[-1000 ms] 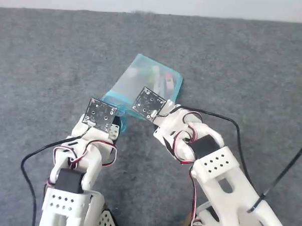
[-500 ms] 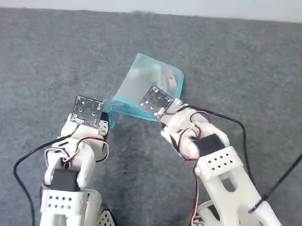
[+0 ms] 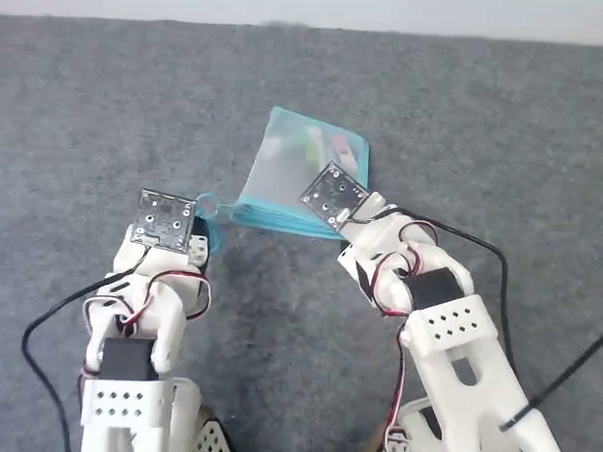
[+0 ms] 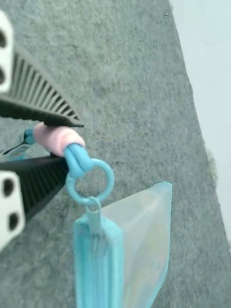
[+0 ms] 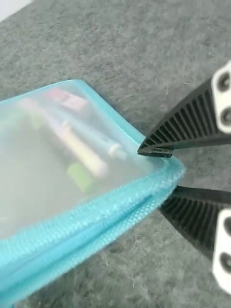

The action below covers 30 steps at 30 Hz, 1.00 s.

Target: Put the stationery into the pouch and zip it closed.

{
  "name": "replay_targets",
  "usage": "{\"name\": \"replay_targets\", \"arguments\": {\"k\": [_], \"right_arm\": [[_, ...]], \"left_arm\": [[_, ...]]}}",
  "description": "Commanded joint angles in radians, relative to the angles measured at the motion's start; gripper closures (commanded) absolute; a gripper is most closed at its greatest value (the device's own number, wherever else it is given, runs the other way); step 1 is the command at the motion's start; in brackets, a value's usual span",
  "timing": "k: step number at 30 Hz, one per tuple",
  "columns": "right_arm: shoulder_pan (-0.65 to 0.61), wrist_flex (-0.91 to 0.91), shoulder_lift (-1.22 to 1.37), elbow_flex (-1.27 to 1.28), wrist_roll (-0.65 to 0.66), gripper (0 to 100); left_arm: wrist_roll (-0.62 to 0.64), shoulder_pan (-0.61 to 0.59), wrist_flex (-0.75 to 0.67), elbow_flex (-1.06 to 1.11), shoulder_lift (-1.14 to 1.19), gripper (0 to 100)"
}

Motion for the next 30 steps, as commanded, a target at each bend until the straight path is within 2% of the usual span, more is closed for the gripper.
{"name": "replay_targets", "arguments": {"k": [1, 5, 9, 14, 18, 27, 30], "right_arm": [[0.081, 0.013, 0.012, 0.005, -0.048, 99.1], [0.079, 0.027, 0.004, 0.020, -0.180, 98.1], [0.110, 0.105, 0.004, 0.003, -0.287, 89.0], [0.102, 0.196, 0.007, -0.014, -0.292, 76.0], [0.085, 0.196, 0.008, -0.009, -0.292, 75.3], [0.085, 0.197, 0.005, -0.009, -0.292, 75.3], [0.085, 0.199, 0.005, -0.009, -0.292, 75.3]], "left_arm": [[0.000, 0.041, -0.044, -0.025, 0.000, 98], [0.000, 0.129, -0.043, 0.001, -0.002, 87], [0.000, 0.161, -0.011, -0.001, -0.002, 80], [0.052, 0.264, 0.034, -0.001, -0.002, 80], [0.077, 0.334, 0.054, 0.002, -0.002, 80], [0.075, 0.341, 0.054, 0.002, 0.000, 79], [0.077, 0.339, 0.054, 0.001, 0.000, 72]]}}
